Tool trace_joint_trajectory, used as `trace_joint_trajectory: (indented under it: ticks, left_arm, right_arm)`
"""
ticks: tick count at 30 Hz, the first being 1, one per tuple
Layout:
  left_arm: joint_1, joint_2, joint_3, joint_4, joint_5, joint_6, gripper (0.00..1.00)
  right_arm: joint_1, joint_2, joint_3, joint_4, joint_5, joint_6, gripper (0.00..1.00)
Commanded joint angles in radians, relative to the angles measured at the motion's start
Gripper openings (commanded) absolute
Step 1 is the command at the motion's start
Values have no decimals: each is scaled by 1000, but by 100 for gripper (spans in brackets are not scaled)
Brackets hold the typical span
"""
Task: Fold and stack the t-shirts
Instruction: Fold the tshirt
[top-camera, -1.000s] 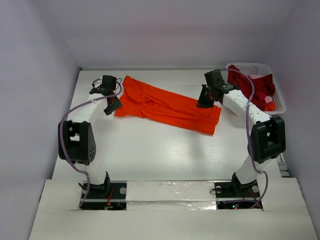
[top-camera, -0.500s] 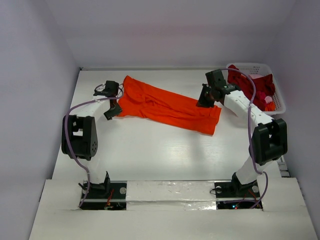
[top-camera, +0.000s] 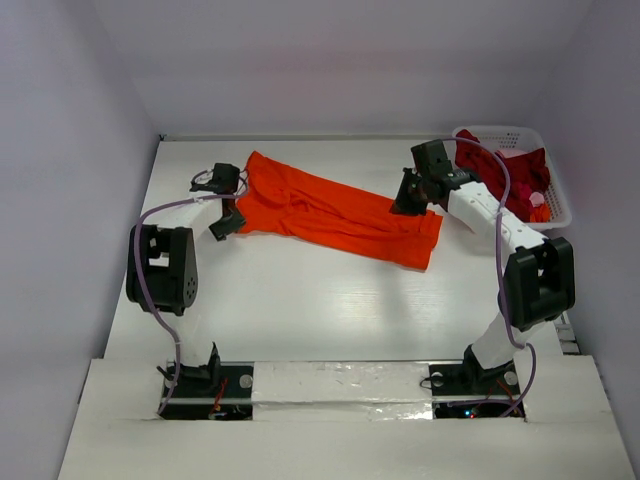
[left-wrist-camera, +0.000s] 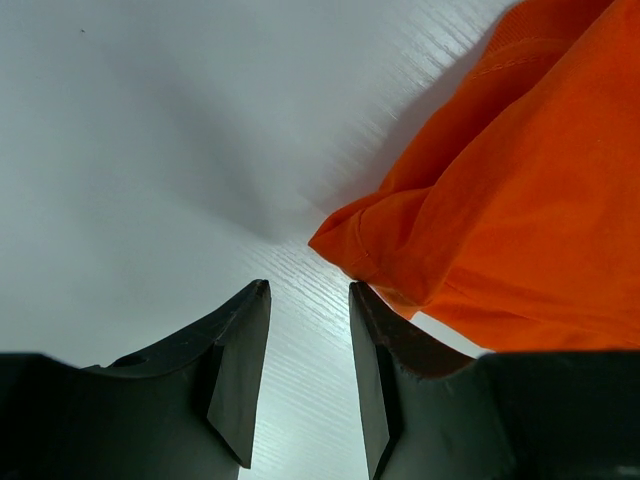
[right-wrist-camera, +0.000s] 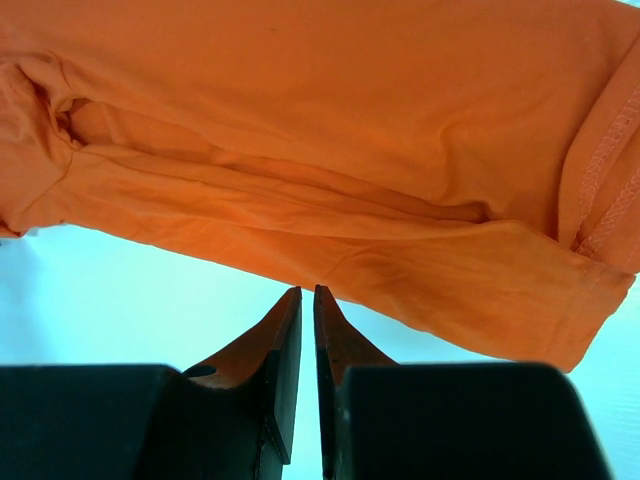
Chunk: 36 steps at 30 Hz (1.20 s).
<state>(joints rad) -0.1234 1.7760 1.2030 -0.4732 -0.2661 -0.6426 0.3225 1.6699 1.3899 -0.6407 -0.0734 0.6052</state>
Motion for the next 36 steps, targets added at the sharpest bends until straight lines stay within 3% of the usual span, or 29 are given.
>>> trace_joint_trajectory:
  ticks: [1, 17, 20, 21, 26, 31, 36]
  left_arm:
    - [1, 8, 23, 1, -7, -11, 34]
    - [1, 43, 59, 21, -1, -15, 35]
    - [1, 63, 82, 5, 36, -22, 35]
    - [1, 68, 95, -2, 50, -23, 34]
    - [1, -22, 130, -24, 137, -34, 35]
    - [1, -133, 181, -65, 185, -28, 37]
    - [1, -90, 187, -44, 260, -48, 36]
  right_arm:
    - [7, -39, -8, 47, -22, -16, 16]
    - [7, -30, 0, 46, -43, -25, 15]
    - [16, -12, -5, 44, -68, -28, 9]
    - [16, -7, -5, 42, -77, -33, 0]
    - [35, 7, 12, 24, -68, -76, 0]
    - [35, 62, 118, -37, -26, -117, 0]
    - [35, 169, 248, -99, -6, -117, 0]
